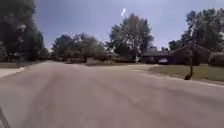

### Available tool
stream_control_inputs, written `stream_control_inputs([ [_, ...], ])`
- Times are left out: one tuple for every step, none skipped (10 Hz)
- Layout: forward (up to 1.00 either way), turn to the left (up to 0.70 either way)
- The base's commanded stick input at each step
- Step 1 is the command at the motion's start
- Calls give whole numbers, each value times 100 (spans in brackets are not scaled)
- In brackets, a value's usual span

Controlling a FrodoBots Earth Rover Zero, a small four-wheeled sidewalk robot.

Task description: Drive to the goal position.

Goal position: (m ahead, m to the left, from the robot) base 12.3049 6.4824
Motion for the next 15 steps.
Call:
stream_control_inputs([
  [70, 0],
  [70, 0],
  [70, 0],
  [70, 0],
  [70, 0],
  [70, 0],
  [70, 0],
  [70, 0],
  [70, 0],
  [70, 0],
  [70, 0],
  [70, 0],
  [70, 0],
  [70, 0],
  [70, 0],
])
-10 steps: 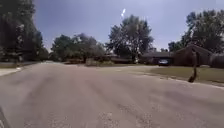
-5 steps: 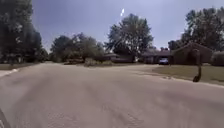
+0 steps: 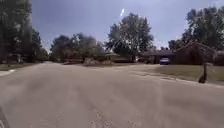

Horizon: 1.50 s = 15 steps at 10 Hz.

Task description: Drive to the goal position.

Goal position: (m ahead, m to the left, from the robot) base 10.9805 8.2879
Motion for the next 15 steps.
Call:
stream_control_inputs([
  [70, 0],
  [70, 0],
  [70, 0],
  [70, 0],
  [70, 0],
  [70, 0],
  [70, 0],
  [70, 0],
  [70, 0],
  [70, 0],
  [70, 0],
  [70, 0],
  [70, 0],
  [70, 0],
  [70, 0],
])
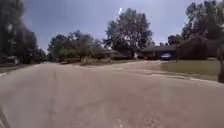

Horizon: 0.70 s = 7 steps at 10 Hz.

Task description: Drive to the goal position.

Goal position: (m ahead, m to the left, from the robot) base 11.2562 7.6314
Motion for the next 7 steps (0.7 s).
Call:
stream_control_inputs([
  [70, 0],
  [70, 0],
  [70, 0],
  [70, 0],
  [70, 0],
  [70, 7],
  [70, 31],
])
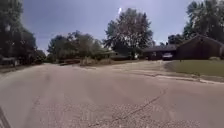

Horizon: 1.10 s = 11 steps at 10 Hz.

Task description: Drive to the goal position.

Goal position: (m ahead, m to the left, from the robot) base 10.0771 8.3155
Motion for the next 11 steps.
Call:
stream_control_inputs([
  [70, 13],
  [70, 0],
  [70, 0],
  [70, 0],
  [70, 0],
  [70, 0],
  [70, 0],
  [70, 0],
  [70, 0],
  [70, 0],
  [70, 0],
])
